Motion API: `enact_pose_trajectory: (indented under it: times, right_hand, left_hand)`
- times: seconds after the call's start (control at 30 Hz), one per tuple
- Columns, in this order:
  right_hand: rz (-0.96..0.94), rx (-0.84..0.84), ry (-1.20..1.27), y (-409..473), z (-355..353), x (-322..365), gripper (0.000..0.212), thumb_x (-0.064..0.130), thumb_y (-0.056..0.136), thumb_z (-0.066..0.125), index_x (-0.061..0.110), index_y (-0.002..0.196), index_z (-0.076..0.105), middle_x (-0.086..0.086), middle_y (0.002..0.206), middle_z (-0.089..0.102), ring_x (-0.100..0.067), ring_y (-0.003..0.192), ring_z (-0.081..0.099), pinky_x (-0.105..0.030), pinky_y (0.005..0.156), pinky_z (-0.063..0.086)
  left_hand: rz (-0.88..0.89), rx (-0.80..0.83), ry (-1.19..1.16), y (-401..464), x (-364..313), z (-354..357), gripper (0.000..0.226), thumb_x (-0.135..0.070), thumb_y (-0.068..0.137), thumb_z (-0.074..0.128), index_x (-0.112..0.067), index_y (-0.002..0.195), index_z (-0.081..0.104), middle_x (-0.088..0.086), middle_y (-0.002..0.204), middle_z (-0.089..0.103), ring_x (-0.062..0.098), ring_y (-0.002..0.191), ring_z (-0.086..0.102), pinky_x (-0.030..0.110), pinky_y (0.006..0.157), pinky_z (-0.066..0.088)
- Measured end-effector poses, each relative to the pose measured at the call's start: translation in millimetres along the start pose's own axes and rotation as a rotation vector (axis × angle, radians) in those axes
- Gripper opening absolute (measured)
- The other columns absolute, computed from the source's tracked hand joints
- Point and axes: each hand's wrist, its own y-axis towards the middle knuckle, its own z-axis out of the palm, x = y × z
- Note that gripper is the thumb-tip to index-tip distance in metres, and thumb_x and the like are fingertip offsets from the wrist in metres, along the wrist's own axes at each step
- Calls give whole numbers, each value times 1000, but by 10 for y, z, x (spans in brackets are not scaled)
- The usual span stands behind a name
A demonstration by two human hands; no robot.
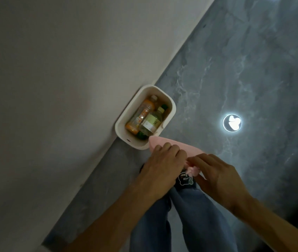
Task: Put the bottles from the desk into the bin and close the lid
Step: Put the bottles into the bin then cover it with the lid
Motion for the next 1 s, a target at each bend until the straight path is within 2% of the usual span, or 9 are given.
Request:
enact_pose_trajectory:
  times: [0.13, 0.27, 0.37, 0.43, 0.6, 0.7, 0.8, 0.9, 1.0]
  right_hand:
    - [34, -102, 48, 153, -359, 466, 32, 21, 82, 80, 23, 113, 70, 0, 107, 76, -21, 87, 74, -37, 68, 63]
    - [195, -177, 345, 447, -401, 747, 23, 18, 92, 69, 22, 115, 72, 3, 105, 76, -15, 89, 70, -31, 79, 59]
    - [373, -215, 679, 716, -244, 822, 13, 24, 93, 70, 28, 105, 73, 10, 87, 75, -7, 78, 69, -21, 71, 56]
    - [449, -206, 880, 879, -46, 793, 10, 24, 91, 73, 26, 101, 73, 7, 84, 75, -10, 78, 71, -20, 70, 56]
    - [656, -133, 1386, 1103, 539, 630, 16, 16, 93, 69, 13, 109, 71, -6, 100, 77, -28, 98, 74, -38, 84, 62]
    - [688, -89, 1686, 1235, 736, 541, 26, 14, 97, 64, 8, 122, 66, -9, 117, 75, -25, 111, 72, -35, 88, 60]
    - [710, -76, 1863, 1407, 835, 480, 33, 15, 96, 64, 3, 127, 63, -13, 123, 72, -29, 116, 69, -39, 92, 59]
    - [755, -96, 1901, 1560, 912, 479, 37, 13, 97, 62, 3, 132, 59, -16, 128, 69, -30, 116, 68, -43, 99, 56]
    - [787, -159, 1935, 1631, 972, 502, 36, 9, 98, 60, 3, 133, 58, -18, 129, 68, -28, 109, 69, -42, 97, 57]
  left_hand:
    - [-58, -14, -4, -282, 148, -469, 49, -17, 80, 78, -14, 127, 61, 11, 131, 62, 33, 125, 55, 49, 107, 39]
    - [-92, -274, -38, -403, 387, -657, 47, -7, 68, 85, -18, 111, 73, 6, 116, 72, 30, 114, 65, 49, 106, 45]
    - [-106, -496, -17, -288, 521, -648, 44, -12, 80, 75, -17, 123, 67, 9, 141, 60, 28, 136, 50, 49, 117, 39]
    - [-134, -569, -23, -176, 600, -572, 45, -19, 91, 60, -13, 136, 59, 14, 155, 47, 31, 147, 38, 48, 115, 44]
    - [-302, -514, -174, -11, 862, -85, 59, -28, 101, 46, -6, 155, 38, 15, 165, 33, 30, 154, 27, 45, 126, 27]
    - [-326, -437, -265, 44, 998, 254, 71, -46, 97, 31, -11, 157, 36, 12, 167, 28, 29, 157, 23, 51, 119, 39]
    - [-333, -415, -261, 130, 1094, 539, 60, -30, 99, 46, -11, 155, 41, 13, 166, 32, 29, 155, 27, 54, 117, 41]
    - [-348, -382, -230, 248, 1167, 714, 64, -12, 97, 60, -13, 157, 38, 12, 168, 28, 28, 157, 22, 53, 121, 35]
    - [-376, -359, -174, 335, 1185, 782, 65, -13, 99, 61, -16, 158, 35, 10, 169, 24, 27, 159, 18, 55, 124, 30]
